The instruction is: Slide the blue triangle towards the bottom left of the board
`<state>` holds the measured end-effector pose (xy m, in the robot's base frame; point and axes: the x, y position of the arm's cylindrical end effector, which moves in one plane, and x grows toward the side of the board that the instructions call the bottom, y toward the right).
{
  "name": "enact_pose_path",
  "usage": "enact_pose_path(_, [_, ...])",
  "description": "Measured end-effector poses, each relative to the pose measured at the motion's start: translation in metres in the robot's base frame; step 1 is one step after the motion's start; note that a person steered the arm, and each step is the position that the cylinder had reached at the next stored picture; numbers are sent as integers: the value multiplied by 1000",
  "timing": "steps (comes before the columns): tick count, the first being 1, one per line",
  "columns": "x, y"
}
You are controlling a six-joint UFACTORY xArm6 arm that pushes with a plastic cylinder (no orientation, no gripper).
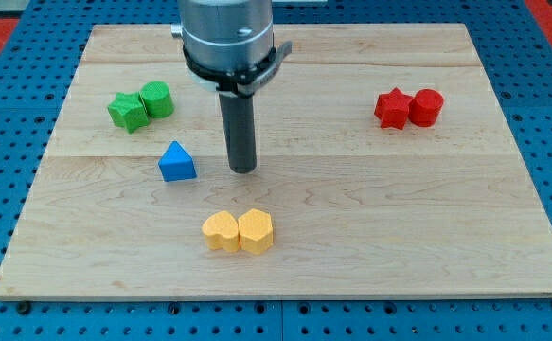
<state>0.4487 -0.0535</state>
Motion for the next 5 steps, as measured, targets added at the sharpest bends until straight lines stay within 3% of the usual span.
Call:
enact_pose_path(2, [46,-116])
enact_pose_path(3, [50,-129])
enact_pose_path(4, [9,-124])
enact_pose_path(5, [18,-157])
